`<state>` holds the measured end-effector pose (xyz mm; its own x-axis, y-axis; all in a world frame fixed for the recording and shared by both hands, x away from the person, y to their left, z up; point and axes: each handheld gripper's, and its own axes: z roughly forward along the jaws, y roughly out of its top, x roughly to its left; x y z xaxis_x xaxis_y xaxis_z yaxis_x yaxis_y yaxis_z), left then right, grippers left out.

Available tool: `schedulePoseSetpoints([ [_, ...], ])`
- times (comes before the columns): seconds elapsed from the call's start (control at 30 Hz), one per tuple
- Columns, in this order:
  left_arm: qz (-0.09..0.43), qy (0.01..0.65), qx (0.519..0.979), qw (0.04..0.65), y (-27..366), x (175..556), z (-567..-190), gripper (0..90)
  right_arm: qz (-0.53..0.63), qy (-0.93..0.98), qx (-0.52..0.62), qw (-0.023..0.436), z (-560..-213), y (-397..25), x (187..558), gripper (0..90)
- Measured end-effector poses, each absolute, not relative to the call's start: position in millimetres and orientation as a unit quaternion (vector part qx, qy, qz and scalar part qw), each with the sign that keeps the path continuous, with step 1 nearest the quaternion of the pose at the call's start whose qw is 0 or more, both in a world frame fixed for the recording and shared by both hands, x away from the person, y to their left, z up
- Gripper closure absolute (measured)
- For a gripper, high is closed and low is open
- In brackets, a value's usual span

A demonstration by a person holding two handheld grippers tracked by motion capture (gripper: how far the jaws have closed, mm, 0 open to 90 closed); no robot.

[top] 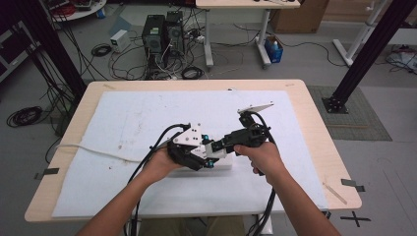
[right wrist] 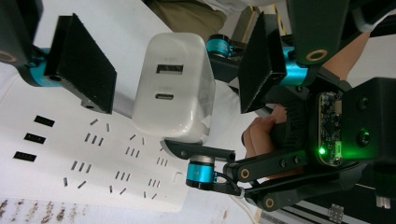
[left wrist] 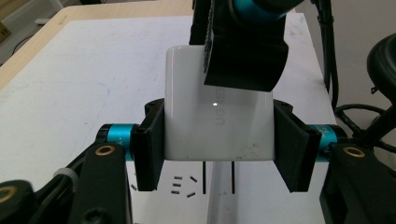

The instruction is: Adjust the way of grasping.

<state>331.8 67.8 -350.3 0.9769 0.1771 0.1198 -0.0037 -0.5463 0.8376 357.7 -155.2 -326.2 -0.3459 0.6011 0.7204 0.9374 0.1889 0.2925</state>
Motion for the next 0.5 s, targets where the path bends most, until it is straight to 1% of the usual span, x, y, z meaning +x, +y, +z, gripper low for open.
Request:
schedulePoseSetpoints([
  [0.17,0.101,0.042,0.876,0.471,66.7,330.6,-350.1,42.5,-0.362,-0.732,-0.523,0.243,-328.8,-154.1,358.9,38.4],
  [0.2,0.101,0.043,0.876,0.47,66.5,329.9,-350.3,42.5,-0.363,-0.731,-0.523,0.244,-329.2,-154.1,359.1,41.3],
  [0.4,0.108,0.041,0.874,0.473,65.9,328.9,-350.0,42.5,-0.363,-0.729,-0.523,0.252,-332.8,-154.2,360.1,45.4],
  [0.47,0.111,0.037,0.875,0.471,66.0,329.2,-349.9,42.5,-0.361,-0.728,-0.524,0.254,-333.6,-154.0,360.1,48.9],
  [0.5,0.112,0.038,0.875,0.47,65.9,329.2,-350.0,42.5,-0.361,-0.727,-0.526,0.253,-333.6,-154.2,360.2,52.1],
])
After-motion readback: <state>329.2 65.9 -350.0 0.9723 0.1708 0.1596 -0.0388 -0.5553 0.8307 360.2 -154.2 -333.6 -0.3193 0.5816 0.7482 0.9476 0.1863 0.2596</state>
